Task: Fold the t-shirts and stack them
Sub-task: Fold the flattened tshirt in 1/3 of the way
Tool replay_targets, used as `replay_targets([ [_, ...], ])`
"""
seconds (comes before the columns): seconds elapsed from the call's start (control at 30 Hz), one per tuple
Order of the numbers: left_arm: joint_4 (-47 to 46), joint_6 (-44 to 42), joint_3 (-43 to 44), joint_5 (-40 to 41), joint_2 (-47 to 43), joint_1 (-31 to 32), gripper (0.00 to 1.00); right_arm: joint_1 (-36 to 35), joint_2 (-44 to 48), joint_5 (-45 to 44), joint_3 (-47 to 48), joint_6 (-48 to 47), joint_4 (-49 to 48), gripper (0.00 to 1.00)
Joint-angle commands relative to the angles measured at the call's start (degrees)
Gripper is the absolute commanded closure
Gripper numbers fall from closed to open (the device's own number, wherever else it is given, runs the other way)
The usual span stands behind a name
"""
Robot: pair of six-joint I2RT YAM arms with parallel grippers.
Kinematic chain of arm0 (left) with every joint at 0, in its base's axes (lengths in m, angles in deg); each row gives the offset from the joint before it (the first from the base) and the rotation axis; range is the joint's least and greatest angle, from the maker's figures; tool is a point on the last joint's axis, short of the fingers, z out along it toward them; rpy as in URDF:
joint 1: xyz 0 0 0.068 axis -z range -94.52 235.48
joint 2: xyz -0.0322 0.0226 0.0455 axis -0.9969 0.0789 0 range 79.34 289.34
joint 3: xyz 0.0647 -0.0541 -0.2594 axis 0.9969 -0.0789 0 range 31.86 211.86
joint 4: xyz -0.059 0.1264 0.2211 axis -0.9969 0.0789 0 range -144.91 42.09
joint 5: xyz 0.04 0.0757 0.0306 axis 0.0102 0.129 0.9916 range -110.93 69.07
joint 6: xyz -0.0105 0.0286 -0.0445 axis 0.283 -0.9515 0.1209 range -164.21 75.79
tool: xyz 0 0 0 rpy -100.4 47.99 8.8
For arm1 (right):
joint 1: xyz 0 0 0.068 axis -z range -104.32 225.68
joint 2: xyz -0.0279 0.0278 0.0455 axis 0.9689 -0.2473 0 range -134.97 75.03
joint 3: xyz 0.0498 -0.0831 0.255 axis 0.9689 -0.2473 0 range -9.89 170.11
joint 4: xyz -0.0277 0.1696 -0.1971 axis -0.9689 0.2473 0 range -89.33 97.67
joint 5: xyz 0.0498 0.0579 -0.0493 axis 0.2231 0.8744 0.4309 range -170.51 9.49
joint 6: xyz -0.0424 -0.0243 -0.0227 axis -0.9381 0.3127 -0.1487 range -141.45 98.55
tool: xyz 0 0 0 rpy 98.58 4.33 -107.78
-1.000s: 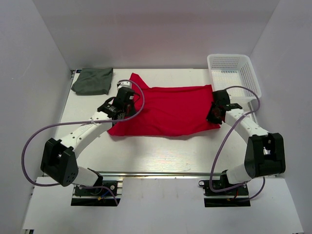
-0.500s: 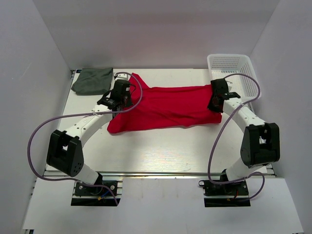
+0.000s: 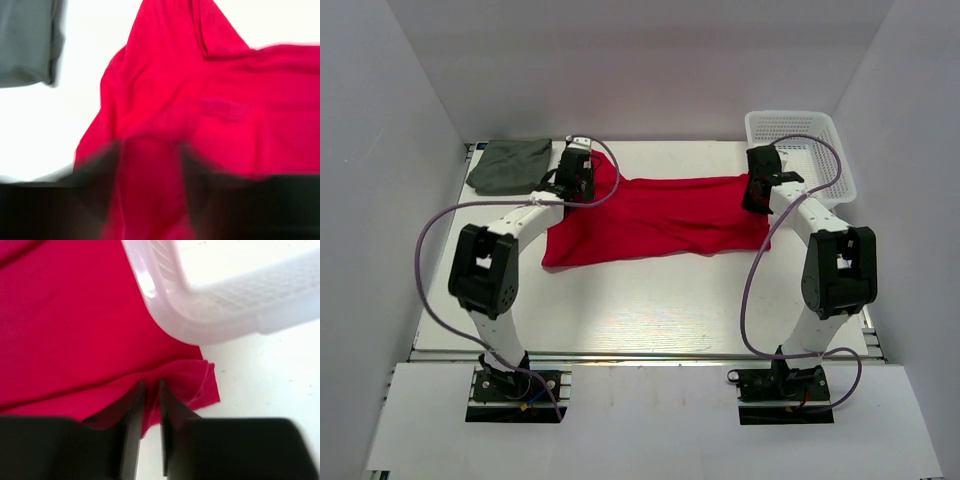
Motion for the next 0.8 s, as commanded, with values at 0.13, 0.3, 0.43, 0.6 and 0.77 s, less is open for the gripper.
replay_targets([
  [0.13, -4.5, -8.7, 11.0, -7.6, 7.2, -2.7, 0.16, 0.3, -0.8, 7.2, 4.9, -7.6, -4.9, 0.59],
  [0.3, -1.2, -7.9, 15.2, -10.5, 6.1, -3.2, 0.00, -0.2, 0.9, 14.2, 4.1, -9.8, -5.5, 0.53],
  [0.43, -0.9, -5.1, 7.8, -17.4, -0.7, -3.2, 0.00, -0.3, 5.4, 19.5, -2.5, -10.3, -9.1, 0.39],
  [0.6, -0.9, 0.9, -1.5, -30.9, -5.4, -1.7, 0.00, -1.0, 8.4, 22.6, -10.4, -9.0, -11.0, 0.28],
  [0.77, -4.9, 5.3, -7.3, -39.2, -3.0, -1.7, 0.00, -1.0, 5.9, 17.2, -12.0, -6.7, -9.4, 0.28],
])
